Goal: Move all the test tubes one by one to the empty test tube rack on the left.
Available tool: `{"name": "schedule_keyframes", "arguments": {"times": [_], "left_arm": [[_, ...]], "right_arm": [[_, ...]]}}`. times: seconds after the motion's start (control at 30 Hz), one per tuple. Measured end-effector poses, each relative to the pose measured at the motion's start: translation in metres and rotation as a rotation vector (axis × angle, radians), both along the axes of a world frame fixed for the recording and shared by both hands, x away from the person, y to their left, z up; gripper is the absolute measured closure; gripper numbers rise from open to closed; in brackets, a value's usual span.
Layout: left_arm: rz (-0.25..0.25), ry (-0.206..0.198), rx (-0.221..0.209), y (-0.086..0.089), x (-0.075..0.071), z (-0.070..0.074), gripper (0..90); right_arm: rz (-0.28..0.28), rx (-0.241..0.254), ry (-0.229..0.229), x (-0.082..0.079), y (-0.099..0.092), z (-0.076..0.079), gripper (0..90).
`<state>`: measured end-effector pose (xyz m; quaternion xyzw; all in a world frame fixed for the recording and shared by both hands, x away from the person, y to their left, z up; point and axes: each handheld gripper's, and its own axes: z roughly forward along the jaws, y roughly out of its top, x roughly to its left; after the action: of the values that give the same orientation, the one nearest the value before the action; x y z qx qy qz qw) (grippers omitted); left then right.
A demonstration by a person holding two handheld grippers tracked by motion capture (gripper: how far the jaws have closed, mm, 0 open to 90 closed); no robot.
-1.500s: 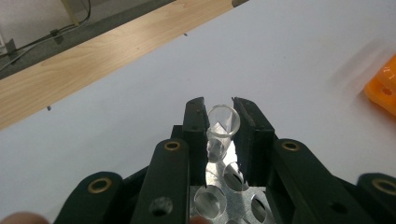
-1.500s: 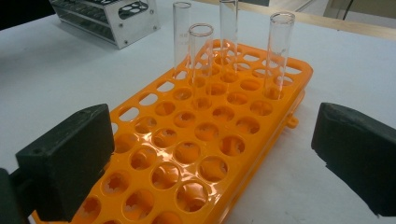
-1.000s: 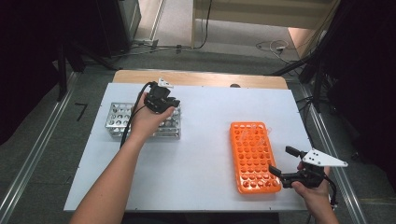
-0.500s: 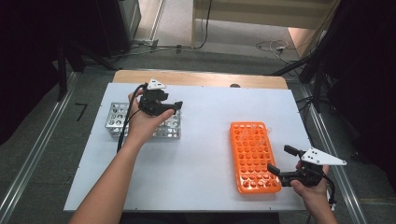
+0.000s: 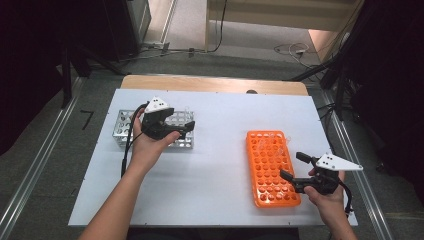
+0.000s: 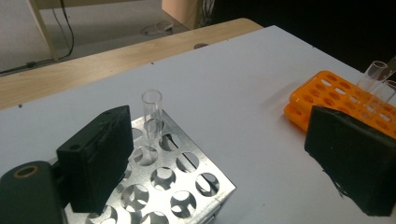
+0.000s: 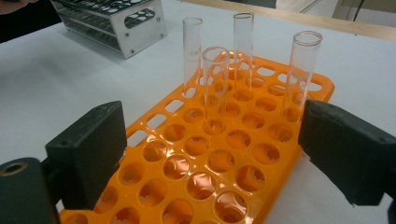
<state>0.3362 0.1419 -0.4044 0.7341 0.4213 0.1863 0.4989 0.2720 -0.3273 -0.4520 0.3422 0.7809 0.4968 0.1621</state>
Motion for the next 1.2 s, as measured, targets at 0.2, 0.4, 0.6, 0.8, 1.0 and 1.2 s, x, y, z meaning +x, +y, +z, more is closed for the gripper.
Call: {"name": "schedule_keyframes", "arguments": {"times": [0.2, 0.4, 0.6, 0.8, 1.0, 1.2], "left_arm": [[-0.021, -0.023, -0.030, -0.003, -0.016, -0.001, 4.2], [-0.039, -0.053, -0.055, -0.004, -0.035, -0.003, 0.7], [-0.058, -0.064, -0.068, -0.008, -0.051, -0.008, 0.0], [-0.085, -0.065, -0.074, -0.014, -0.059, -0.012, 0.0], [-0.098, -0.067, -0.077, -0.019, -0.060, -0.013, 0.0], [-0.093, -0.069, -0.084, -0.021, -0.058, -0.013, 0.0]], "right_arm": [[0.010, -0.006, 0.000, 0.005, 0.005, -0.001, 12.1], [0.017, -0.016, 0.003, 0.009, 0.011, -0.004, 20.9], [0.013, -0.039, 0.031, 0.016, 0.017, -0.010, 30.7], [0.000, -0.089, 0.058, 0.024, 0.024, -0.018, 45.8], [-0.015, -0.128, 0.049, 0.030, 0.031, -0.021, 60.0], [0.009, -0.143, 0.043, 0.031, 0.033, -0.021, 73.2]]}}
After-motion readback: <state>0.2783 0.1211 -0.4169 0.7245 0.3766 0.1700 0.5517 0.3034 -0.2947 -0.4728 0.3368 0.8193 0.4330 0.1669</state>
